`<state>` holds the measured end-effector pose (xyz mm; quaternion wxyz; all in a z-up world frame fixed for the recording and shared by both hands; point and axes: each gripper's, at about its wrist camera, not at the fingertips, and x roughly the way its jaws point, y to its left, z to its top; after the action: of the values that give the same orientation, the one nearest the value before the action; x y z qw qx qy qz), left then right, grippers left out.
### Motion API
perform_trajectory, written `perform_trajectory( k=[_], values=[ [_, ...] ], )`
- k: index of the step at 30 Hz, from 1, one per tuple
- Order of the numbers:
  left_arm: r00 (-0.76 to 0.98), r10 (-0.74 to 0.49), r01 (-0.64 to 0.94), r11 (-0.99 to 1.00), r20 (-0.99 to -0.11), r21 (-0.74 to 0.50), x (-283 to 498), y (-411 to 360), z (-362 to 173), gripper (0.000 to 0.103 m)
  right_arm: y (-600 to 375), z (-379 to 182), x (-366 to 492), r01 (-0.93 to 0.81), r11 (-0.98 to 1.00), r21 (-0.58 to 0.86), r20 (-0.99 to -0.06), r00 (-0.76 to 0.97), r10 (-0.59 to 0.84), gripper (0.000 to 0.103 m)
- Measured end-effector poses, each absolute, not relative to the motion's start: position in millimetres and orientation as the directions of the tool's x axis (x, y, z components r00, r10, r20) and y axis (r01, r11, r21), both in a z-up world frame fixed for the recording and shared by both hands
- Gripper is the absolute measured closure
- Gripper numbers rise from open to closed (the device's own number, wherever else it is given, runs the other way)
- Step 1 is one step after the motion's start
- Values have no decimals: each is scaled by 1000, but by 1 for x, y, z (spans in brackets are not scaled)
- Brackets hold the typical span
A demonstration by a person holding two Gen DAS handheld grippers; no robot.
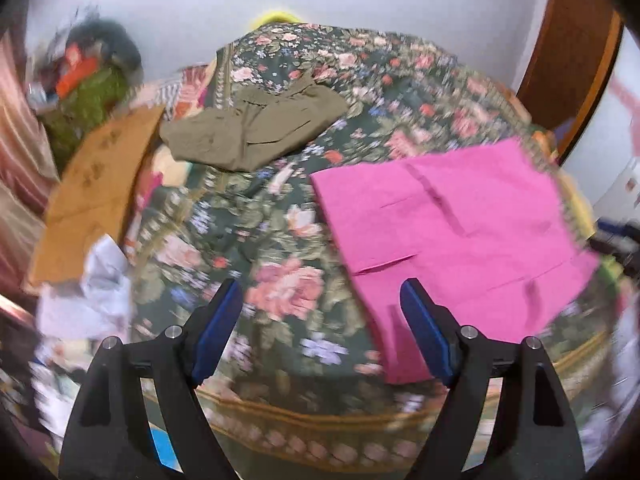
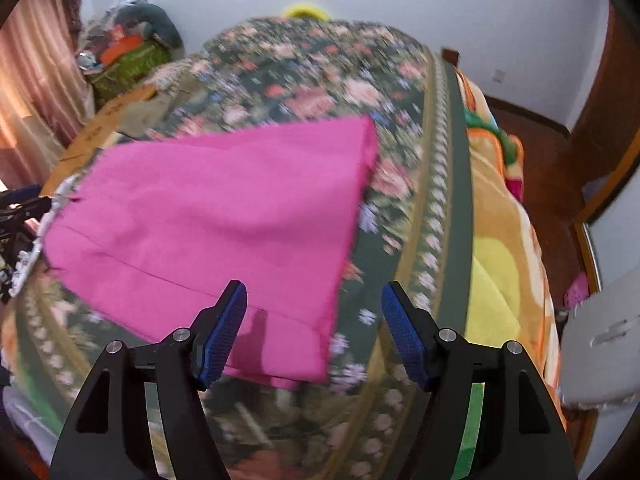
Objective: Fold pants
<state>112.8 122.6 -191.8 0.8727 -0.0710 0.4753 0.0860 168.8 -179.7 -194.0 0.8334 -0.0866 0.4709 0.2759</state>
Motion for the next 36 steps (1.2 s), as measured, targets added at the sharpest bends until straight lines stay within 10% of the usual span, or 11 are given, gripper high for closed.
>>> perform_trajectory(
  k=[17, 33, 36],
  values=[
    [395, -277, -243, 888, -876, -391, 85, 93, -219, 22, -74, -218, 130, -681, 676, 283, -805, 215, 553, 37],
    [475, -483, -330, 677, -735, -658, 112, 110, -241, 15, -79, -230, 128, -668, 669, 326, -801, 181, 571, 36],
    [489, -444, -352, 686, -751, -636, 117, 110, -239, 36, -81, -230, 127, -665, 670, 329, -800, 181, 572, 36]
  ],
)
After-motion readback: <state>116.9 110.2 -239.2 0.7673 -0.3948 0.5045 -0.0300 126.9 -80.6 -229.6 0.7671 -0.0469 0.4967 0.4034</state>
